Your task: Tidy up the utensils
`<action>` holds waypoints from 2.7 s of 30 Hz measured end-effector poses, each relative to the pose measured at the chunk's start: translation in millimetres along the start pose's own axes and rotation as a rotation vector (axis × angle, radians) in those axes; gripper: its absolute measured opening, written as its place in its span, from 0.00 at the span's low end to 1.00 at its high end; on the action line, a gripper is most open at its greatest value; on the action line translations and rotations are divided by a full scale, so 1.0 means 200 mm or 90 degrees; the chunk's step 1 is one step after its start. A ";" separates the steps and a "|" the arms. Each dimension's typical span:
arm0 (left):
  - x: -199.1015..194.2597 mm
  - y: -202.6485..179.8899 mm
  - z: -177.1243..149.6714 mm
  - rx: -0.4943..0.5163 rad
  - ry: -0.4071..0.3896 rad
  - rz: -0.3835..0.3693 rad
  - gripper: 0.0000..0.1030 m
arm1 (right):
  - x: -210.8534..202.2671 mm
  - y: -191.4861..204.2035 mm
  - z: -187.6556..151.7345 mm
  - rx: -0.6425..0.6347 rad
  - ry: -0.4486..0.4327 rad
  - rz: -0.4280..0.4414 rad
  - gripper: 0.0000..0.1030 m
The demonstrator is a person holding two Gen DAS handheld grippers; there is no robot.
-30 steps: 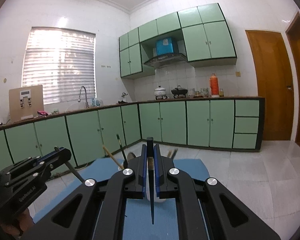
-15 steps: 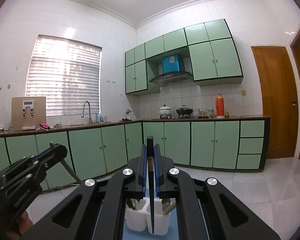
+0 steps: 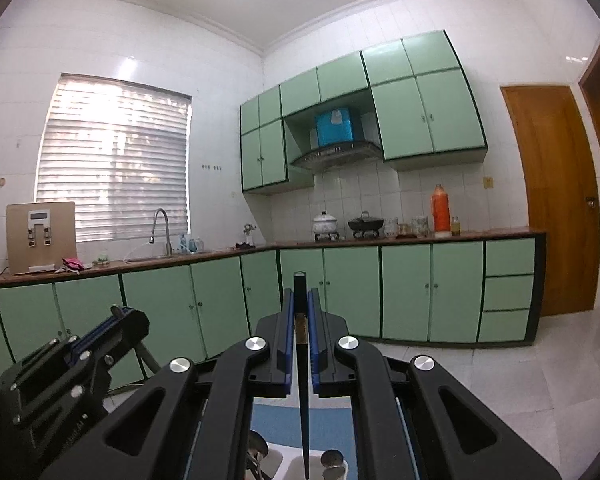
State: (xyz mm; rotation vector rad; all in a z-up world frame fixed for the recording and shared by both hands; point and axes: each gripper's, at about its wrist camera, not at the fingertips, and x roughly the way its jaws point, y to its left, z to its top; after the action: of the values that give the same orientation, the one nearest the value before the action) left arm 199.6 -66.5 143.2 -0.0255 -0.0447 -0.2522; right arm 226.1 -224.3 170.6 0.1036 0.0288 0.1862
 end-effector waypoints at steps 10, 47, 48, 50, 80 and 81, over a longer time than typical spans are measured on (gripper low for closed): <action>0.27 0.13 -0.22 -0.024 0.082 -0.001 0.06 | 0.25 -0.02 -0.23 -0.007 0.059 -0.007 0.06; 0.34 0.28 -0.40 -0.039 0.145 0.006 0.33 | 0.30 -0.16 -0.42 0.019 0.136 -0.027 0.15; 0.32 0.28 -0.39 -0.040 0.141 0.007 0.35 | 0.28 -0.17 -0.41 0.020 0.131 -0.030 0.18; 0.29 0.28 -0.37 -0.040 0.130 0.010 0.44 | 0.24 -0.19 -0.40 0.023 0.123 -0.033 0.22; -0.37 0.25 -0.54 -0.040 0.187 0.051 0.95 | -0.43 -0.24 -0.65 0.045 0.139 -0.070 0.85; -0.38 0.25 -0.54 -0.041 0.192 0.051 0.95 | -0.44 -0.24 -0.67 0.045 0.144 -0.072 0.86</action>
State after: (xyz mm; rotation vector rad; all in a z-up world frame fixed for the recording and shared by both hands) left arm 142.6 -2.1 30.3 -0.0526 0.2635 -0.1751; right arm 142.9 -274.7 34.5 0.1509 0.2666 0.0825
